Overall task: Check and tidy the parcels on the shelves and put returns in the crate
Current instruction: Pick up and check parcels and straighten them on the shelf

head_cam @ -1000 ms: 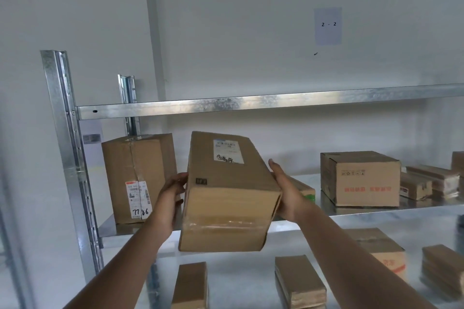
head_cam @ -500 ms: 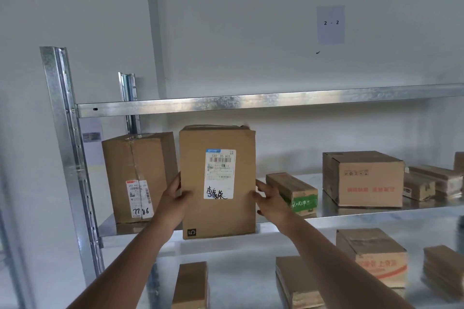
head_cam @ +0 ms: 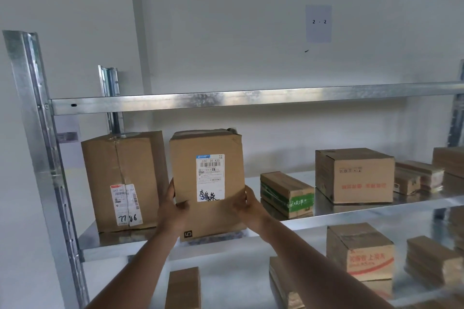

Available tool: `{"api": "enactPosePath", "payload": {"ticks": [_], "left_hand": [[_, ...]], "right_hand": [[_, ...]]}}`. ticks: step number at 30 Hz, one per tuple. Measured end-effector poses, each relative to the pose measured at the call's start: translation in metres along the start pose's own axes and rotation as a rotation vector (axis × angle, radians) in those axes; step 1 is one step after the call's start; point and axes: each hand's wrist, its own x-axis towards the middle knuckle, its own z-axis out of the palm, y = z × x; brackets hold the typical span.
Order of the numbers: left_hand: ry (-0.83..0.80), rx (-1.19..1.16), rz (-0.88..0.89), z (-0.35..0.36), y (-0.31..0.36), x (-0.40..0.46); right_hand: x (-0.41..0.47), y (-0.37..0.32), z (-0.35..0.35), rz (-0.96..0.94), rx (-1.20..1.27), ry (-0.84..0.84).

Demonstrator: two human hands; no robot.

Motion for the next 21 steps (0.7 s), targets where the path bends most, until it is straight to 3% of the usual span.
{"api": "enactPosePath", "payload": {"ticks": [3,12,16,19,21], "left_hand": [[0.111,0.228,0.011,0.006,0.005,0.007],[0.012,0.131,-0.156,0.016,0.002,0.030],[0.160,0.039,-0.051,0.022,0.013,0.011],[0.235,0.025,0.196,0.040,0.027,-0.003],[0.183,-0.007,0.336,0.058,0.037,-0.009]], "right_hand": [[0.012,-0.008,0.012,0.128,-0.125,0.105],[0.037,-0.006,0.022,0.200,-0.114,0.149],[0.039,0.005,0.015,0.106,-0.089,0.187],[0.034,0.003,-0.012,-0.119,-0.167,0.388],[0.032,0.004,-0.039,-0.244,-0.263,0.548]]}}
